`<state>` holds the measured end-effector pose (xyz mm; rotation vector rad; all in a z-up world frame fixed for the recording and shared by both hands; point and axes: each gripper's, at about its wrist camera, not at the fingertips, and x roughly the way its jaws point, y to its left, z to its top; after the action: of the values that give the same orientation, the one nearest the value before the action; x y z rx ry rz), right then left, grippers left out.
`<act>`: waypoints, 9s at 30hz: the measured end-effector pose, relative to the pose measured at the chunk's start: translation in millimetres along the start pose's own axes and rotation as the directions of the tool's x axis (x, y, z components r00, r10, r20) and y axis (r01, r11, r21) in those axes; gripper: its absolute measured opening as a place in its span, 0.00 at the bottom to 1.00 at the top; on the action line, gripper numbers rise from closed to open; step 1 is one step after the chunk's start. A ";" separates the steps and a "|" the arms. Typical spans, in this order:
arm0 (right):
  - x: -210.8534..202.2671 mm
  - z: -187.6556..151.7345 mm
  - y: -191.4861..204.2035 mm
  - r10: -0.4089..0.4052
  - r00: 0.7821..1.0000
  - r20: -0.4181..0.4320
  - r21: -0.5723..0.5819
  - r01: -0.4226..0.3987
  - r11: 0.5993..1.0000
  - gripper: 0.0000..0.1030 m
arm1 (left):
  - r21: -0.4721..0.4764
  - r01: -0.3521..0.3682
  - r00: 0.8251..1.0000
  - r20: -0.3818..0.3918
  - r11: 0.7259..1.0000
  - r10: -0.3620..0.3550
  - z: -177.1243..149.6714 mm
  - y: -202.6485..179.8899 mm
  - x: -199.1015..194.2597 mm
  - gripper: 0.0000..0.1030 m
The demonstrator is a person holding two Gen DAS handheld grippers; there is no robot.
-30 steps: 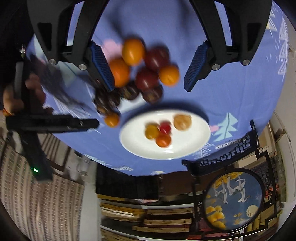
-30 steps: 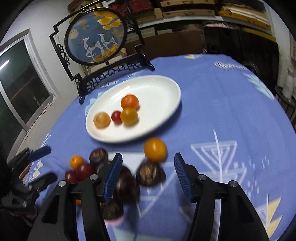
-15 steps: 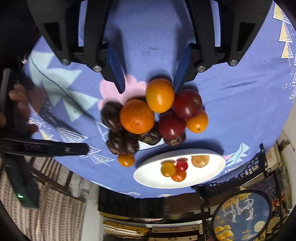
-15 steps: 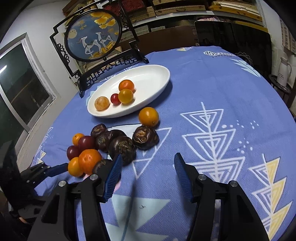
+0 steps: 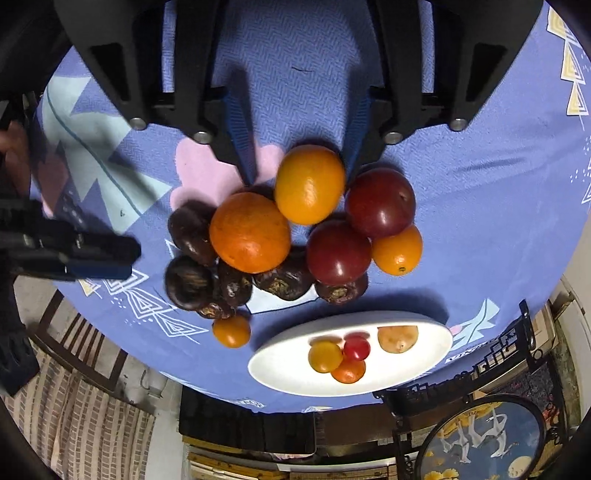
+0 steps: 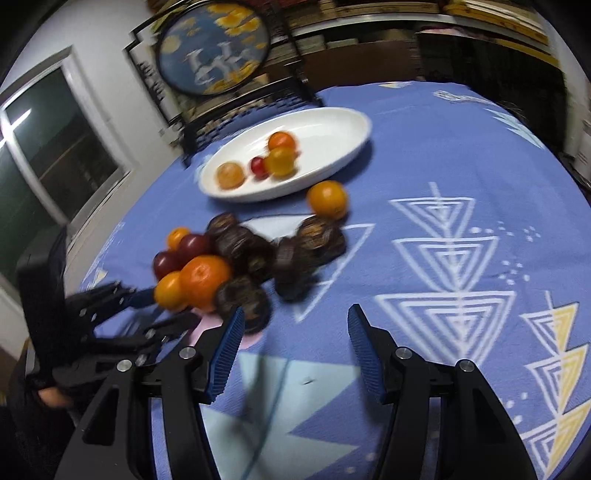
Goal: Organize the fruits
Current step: 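Grasp an orange tomato with the left tool while the right tool grasps a dark brown fruit, then release the orange tomato onto the plate with the left tool while the right tool releases the brown fruit there, then grasp the dark red plum with the left tool while the right tool grasps another dark brown fruit, then release the plum onto the plate with the left tool while the right tool releases the brown fruit there, then grasp a mandarin with the left tool while the right tool grasps a dark brown fruit, then release the mandarin onto the plate with the left tool while the right tool releases the brown fruit there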
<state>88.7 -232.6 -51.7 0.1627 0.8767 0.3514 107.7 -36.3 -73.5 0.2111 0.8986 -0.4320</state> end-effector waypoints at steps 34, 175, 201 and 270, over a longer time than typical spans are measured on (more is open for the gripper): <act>4.3 14.8 31.7 0.056 0.998 0.024 -0.095 -0.054 0.994 0.36 | -0.067 0.073 0.986 0.154 0.995 -0.062 -3.7 25.9 -59.6 0.32; 111.3 207.9 -28.1 -0.012 0.998 0.066 0.101 0.006 0.995 0.52 | -0.163 0.028 0.997 0.077 0.986 -0.016 179.1 116.3 81.2 0.54; 13.2 52.1 -40.6 0.032 0.997 0.077 0.138 -0.043 0.990 0.56 | 0.082 -0.021 0.998 0.053 0.996 0.016 23.5 69.6 -1.6 0.56; 90.8 198.6 5.2 0.009 0.998 0.066 0.000 -0.009 1.000 0.42 | -0.093 0.044 0.987 0.160 0.995 -0.028 149.0 102.9 55.7 0.32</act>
<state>294.7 -193.8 9.7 0.1778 0.8113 0.3526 289.8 -12.4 -26.9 0.0712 0.7659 -0.4317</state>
